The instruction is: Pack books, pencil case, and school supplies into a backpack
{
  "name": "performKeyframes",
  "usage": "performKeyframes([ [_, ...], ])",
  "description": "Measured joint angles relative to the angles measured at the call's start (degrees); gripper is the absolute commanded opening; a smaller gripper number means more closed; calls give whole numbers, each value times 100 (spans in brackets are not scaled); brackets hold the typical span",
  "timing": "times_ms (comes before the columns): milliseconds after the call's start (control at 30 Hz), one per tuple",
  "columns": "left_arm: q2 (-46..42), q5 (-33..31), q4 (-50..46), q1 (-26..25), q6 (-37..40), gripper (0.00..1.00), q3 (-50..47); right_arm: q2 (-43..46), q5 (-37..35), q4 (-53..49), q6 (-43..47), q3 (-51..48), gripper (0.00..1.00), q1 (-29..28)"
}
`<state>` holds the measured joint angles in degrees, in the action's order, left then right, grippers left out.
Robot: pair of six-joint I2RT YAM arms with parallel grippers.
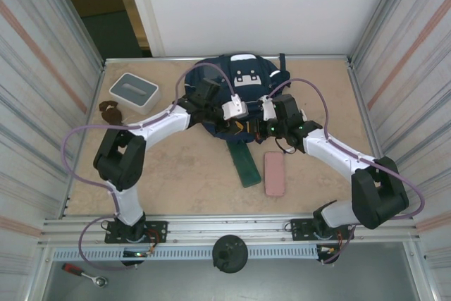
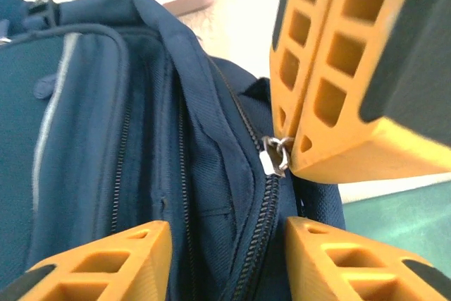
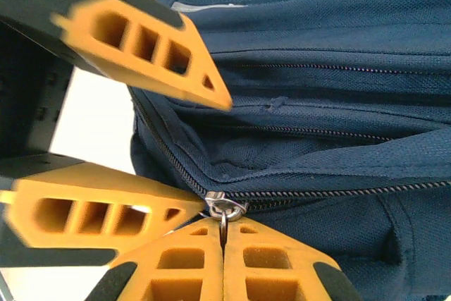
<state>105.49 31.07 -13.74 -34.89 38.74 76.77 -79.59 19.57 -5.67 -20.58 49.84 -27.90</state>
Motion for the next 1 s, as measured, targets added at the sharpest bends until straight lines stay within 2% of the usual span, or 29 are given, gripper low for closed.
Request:
performKeyframes([
  [100,155,2,-157,0,46,11,131,0,9,-24,2,0,0,0],
  [167,164,50,-249,7,46,0,177,0,-24,-24,2,0,0,9],
  [300,114,199,-181,85,-22,0,114,24,-210,-168,9,44,0,74],
  [467,-356,522,367,420,-295,0,-564,127,-826,-702,48,227,0,317],
  [667,-772,898,920,778,-616,0,-1032,122,-1086,-981,118,442,0,466],
  [1000,-789,931,1095,1049,-730,0,-1281,-459,-863,-1045,179,717,0,693],
])
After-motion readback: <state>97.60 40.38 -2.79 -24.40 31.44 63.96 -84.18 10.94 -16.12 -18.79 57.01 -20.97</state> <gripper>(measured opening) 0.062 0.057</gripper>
